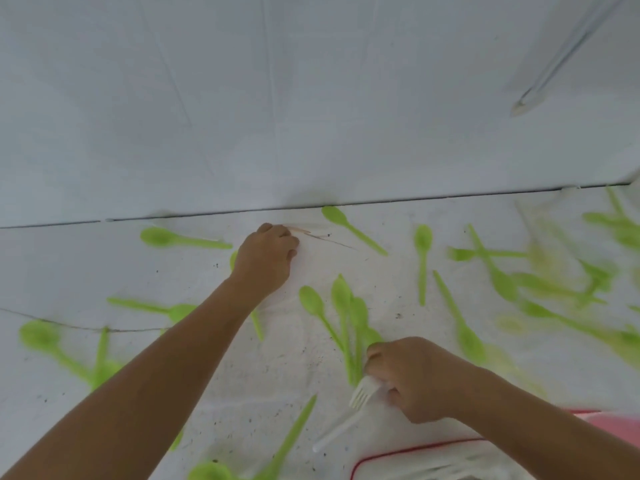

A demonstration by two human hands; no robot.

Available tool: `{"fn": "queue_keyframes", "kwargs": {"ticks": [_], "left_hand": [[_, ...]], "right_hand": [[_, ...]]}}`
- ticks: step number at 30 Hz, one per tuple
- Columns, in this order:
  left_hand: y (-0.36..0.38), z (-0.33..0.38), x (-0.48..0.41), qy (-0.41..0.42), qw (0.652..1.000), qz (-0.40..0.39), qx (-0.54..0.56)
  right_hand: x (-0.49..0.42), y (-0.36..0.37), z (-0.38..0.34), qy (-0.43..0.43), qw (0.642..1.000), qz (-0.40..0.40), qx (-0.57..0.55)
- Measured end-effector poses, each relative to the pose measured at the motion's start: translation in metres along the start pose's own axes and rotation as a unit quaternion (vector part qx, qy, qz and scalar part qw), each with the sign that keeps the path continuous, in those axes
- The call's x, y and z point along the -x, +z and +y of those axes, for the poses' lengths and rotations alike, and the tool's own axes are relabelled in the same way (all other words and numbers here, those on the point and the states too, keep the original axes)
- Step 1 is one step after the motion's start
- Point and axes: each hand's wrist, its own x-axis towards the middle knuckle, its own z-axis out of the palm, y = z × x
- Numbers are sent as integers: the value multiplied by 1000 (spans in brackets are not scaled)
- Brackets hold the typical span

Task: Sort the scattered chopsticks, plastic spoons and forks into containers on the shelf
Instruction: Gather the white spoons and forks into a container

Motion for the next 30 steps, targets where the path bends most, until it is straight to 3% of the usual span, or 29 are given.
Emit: {"fn": "queue_keyframes", "kwargs": {"ticks": [7,12,17,22,24,28,30], "left_hand": [[7,-2,-28,-19,998,-13,-66],[10,-16,-28,-3,998,15,-64],[-11,-12,-35,-30,995,68,62],[-58,66,-30,-28,968,103,226],[-83,109,-24,-14,952,70,297],[-103,176,-25,33,918,-55,392],[-96,208,-26,58,909,-102,400]], "right_hand": [[2,-16,8,7,999,-50,-4],[14,-58,31,104,970,-63,-211],[27,-95,65,136,902,72,-403],[41,-93,68,188,829,200,-487],[57,-89,64,221,807,243,-491],[102,-76,56,294,801,296,-430],[124,-70,49,326,763,350,-435]]}}
